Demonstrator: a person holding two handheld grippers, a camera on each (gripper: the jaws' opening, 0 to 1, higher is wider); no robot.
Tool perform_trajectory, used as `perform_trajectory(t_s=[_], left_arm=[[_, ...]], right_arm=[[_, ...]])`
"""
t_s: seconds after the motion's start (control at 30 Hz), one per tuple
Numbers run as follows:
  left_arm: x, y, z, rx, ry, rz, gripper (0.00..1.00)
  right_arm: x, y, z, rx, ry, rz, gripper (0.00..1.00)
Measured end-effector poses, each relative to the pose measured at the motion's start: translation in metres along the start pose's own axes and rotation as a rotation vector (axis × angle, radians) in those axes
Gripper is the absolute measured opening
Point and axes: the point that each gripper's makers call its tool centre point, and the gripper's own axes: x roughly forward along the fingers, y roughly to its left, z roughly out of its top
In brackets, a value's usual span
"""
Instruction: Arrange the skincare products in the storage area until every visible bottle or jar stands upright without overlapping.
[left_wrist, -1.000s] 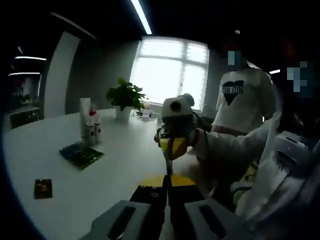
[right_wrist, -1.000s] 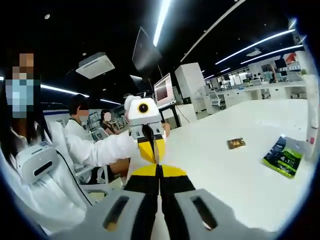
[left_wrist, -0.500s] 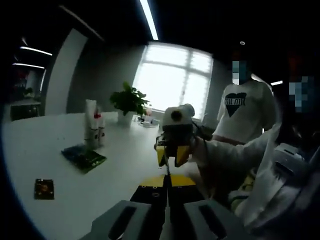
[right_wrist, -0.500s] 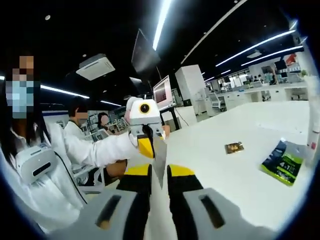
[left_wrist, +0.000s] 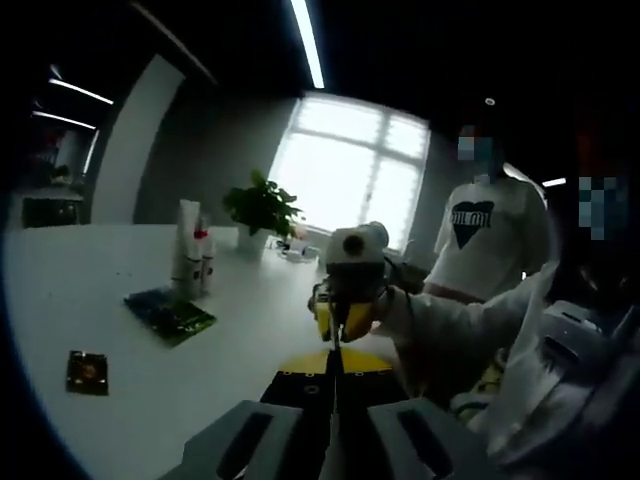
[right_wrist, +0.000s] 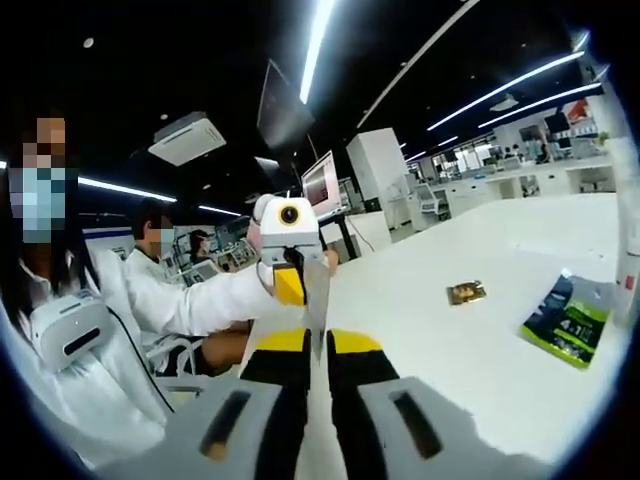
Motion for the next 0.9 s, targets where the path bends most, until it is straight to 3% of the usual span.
perform_trajectory(t_s=[0.67, 0.9], left_arm=[[-0.001, 0.011, 0.004, -0.054, -0.025, 0.006, 0.00], [0.000, 0.042, 0.012, -0.089, -0.021, 0.078, 0.00]], right_arm=[[0.002, -0.015, 0.006, 0.053, -0.040, -0.038, 0.00], [0.005, -0.040, 0.010, 0.119, -0.063, -0.115, 0.00]])
